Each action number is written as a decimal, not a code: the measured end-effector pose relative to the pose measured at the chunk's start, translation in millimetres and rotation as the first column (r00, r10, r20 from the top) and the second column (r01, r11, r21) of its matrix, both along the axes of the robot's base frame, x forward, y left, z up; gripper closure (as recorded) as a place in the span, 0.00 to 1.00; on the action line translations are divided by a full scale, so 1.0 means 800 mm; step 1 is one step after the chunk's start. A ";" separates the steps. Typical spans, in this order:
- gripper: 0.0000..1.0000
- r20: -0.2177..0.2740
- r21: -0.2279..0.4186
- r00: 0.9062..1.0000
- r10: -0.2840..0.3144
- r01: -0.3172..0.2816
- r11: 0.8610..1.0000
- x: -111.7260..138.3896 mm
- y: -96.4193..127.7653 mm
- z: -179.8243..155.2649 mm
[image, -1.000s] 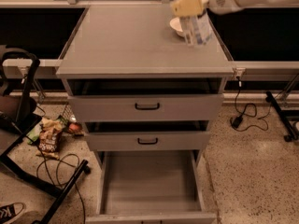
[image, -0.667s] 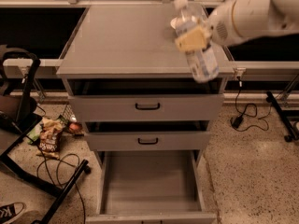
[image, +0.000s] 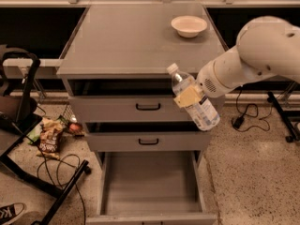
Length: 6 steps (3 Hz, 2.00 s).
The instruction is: Place blue plastic bottle into bottom drawer
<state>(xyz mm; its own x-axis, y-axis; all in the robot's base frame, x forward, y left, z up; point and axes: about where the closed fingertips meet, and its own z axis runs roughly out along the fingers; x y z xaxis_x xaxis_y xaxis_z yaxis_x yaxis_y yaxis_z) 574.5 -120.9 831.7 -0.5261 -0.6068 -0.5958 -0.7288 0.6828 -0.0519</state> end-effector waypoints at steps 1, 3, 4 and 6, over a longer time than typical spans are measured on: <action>1.00 -0.067 -0.128 0.996 0.065 -0.073 0.989 -0.017 -0.007 -0.058; 1.00 -0.084 -0.196 0.994 0.067 -0.082 0.977 -0.015 -0.004 -0.096; 1.00 -0.123 -0.307 0.989 0.081 -0.115 0.945 -0.023 0.011 -0.185; 1.00 -0.187 -0.466 0.972 0.145 -0.218 0.857 -0.055 0.005 -0.364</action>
Offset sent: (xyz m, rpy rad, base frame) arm -0.0112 -0.0026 -0.0368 -0.0962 0.0530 0.0538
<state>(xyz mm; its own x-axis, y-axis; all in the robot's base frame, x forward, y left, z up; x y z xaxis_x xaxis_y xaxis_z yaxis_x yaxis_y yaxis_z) 530.2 -116.9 540.6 -0.4340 -0.8909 -0.1341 -0.8616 0.4539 -0.2273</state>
